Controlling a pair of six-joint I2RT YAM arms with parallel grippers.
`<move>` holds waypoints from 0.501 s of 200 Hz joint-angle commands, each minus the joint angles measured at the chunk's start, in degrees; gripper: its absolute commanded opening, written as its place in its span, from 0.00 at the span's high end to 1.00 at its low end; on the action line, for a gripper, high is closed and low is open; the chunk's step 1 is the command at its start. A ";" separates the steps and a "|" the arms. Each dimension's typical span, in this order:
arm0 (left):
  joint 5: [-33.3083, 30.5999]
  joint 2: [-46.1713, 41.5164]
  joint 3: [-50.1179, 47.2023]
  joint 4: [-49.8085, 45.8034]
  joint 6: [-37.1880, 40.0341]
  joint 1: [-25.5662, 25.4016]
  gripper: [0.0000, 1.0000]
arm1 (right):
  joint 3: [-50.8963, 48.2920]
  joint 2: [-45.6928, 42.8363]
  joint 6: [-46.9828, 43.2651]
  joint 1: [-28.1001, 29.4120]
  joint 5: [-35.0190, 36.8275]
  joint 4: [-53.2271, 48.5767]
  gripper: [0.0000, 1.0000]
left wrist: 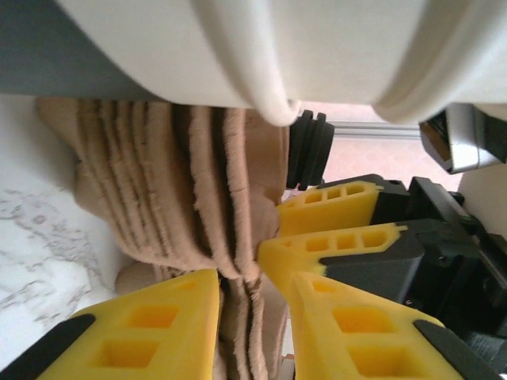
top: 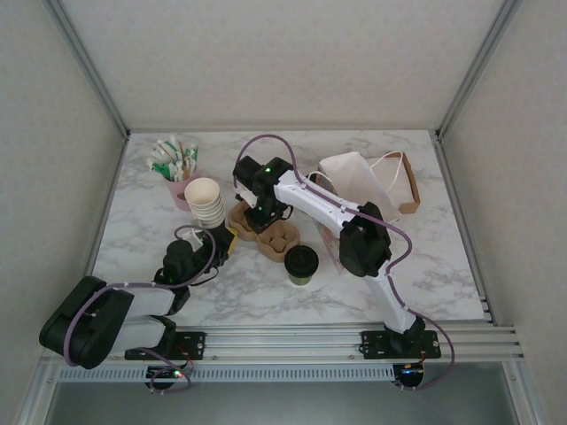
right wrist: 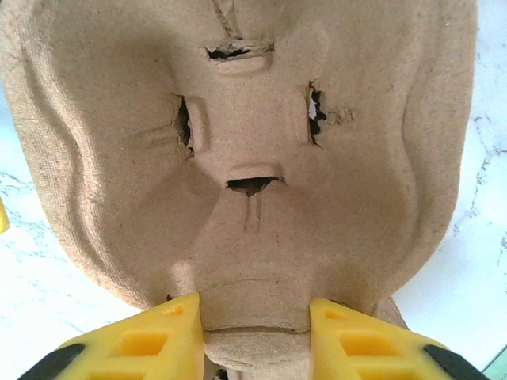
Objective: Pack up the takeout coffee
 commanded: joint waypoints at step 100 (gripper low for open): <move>-3.63 -7.77 0.26 -5.30 2.31 -1.09 0.76 | -1.51 -2.21 0.55 0.41 -1.65 -1.07 0.67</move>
